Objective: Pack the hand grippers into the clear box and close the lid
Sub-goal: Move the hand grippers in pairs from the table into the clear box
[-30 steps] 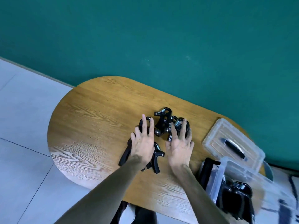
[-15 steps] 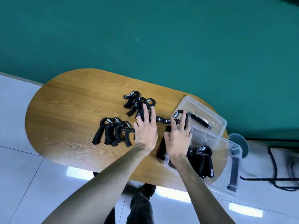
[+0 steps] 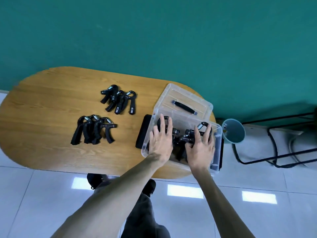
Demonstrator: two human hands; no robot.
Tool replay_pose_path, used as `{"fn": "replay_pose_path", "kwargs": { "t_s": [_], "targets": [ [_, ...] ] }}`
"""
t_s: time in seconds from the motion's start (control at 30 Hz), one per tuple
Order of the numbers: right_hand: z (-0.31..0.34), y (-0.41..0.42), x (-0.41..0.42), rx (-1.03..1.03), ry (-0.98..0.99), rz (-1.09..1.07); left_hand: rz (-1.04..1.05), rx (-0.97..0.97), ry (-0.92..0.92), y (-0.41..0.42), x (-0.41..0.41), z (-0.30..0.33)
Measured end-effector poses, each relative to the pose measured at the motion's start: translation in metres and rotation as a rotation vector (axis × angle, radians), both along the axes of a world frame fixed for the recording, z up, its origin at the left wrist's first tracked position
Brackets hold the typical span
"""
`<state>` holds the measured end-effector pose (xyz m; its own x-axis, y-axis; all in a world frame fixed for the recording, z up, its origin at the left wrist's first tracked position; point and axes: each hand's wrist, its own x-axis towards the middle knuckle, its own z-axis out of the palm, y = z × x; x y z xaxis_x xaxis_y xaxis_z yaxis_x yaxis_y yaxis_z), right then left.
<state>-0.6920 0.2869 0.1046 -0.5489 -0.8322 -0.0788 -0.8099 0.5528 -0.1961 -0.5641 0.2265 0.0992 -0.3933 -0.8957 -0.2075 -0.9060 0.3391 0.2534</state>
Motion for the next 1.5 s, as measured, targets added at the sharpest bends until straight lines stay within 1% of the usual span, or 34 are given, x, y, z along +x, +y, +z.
{"fn": "replay_pose_path", "kwargs": {
  "t_s": [0.2,0.3,0.57,0.7,0.93,1.07,1.13,1.23,1.3,1.37,1.5],
  "targets": [
    [-0.03,0.015,-0.019,0.071,-0.097,-0.067,-0.005,0.069,-0.057,0.004,-0.014,-0.03],
    [-0.046,0.01,-0.023,0.125,-0.156,-0.055,0.015,0.093,-0.091,0.0,-0.018,-0.048],
    [-0.089,-0.015,-0.04,0.201,-0.252,0.039,-0.008,0.118,-0.146,-0.018,-0.032,-0.083],
    [-0.106,-0.021,-0.048,0.232,-0.261,0.084,-0.006,0.136,-0.171,-0.024,-0.036,-0.097],
    [-0.115,-0.013,-0.05,0.204,-0.284,0.182,-0.013,0.127,-0.191,-0.025,-0.033,-0.104],
    [-0.114,-0.013,-0.051,0.234,-0.26,0.2,-0.042,0.159,-0.192,-0.025,-0.03,-0.102],
    [-0.111,-0.016,-0.049,0.259,-0.19,0.163,-0.052,0.171,-0.166,-0.026,-0.027,-0.098],
    [-0.098,-0.023,-0.042,0.151,-0.137,0.119,-0.088,0.148,-0.137,-0.028,-0.024,-0.088],
    [-0.084,-0.031,-0.037,0.04,-0.088,0.128,-0.141,0.098,-0.102,-0.032,-0.021,-0.078],
    [-0.069,-0.043,-0.028,-0.032,-0.021,0.149,-0.178,0.004,-0.048,-0.041,-0.016,-0.065],
    [-0.042,-0.069,-0.002,-0.08,0.051,0.188,-0.231,-0.154,0.045,-0.063,0.009,-0.043]
  ]
}}
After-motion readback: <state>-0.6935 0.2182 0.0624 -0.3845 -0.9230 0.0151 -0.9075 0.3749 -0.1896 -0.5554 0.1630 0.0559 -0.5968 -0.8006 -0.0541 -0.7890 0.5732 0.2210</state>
